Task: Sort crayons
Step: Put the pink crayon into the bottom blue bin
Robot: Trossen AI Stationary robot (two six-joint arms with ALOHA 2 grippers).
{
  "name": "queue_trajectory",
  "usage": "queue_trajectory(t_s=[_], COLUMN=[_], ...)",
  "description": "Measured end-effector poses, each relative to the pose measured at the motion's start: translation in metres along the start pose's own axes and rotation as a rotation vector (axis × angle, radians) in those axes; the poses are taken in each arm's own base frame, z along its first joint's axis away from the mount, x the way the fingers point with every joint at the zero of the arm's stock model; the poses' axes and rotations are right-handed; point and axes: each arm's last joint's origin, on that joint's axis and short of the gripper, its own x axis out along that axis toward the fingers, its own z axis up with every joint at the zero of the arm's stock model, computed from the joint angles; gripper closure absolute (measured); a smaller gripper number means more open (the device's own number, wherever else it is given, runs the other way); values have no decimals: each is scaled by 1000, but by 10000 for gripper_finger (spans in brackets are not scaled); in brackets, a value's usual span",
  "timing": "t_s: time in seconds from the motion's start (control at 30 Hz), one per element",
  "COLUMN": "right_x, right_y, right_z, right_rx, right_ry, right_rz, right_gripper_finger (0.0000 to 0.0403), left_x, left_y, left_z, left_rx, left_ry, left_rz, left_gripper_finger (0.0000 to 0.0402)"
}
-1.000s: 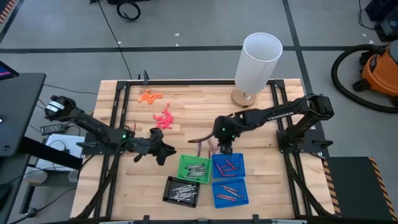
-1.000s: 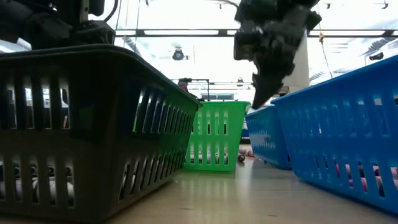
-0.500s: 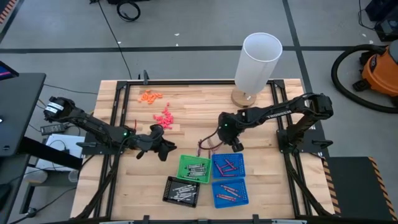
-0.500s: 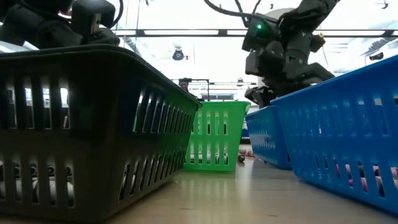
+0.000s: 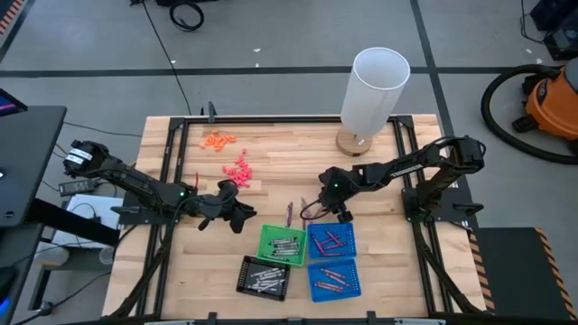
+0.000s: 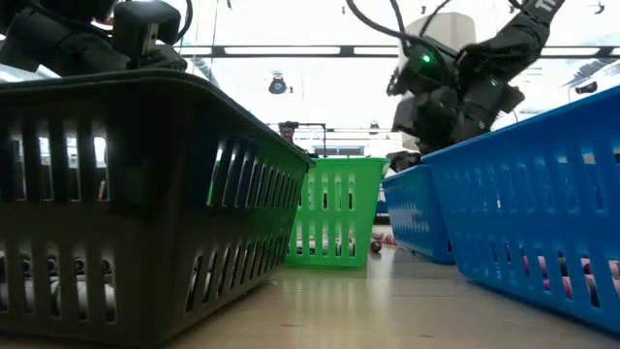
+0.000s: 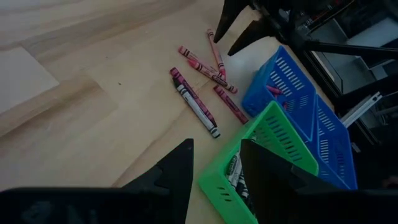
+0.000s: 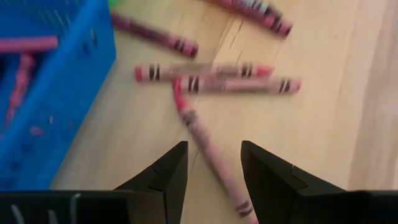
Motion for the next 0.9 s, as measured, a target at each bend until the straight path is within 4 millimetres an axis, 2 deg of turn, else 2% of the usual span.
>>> queue_trajectory(t_s=[0.2, 0.47, 0.9], right_x=[4, 4, 2], right_y=[4, -2, -7], right_z=[-19, -33, -39], right_rx=[9, 37, 63], right_ry=[-11, -69, -89], right_rz=[-10, -29, 6], right_gripper_finger=[247, 247, 247], left_x=[0, 0, 0], left_y=[0, 0, 0], left_z=[0, 0, 0], left_rx=[23, 25, 25], left_ry=[0, 0, 0], left_rz=[0, -1, -1], left_gripper_finger=[259, 259, 259])
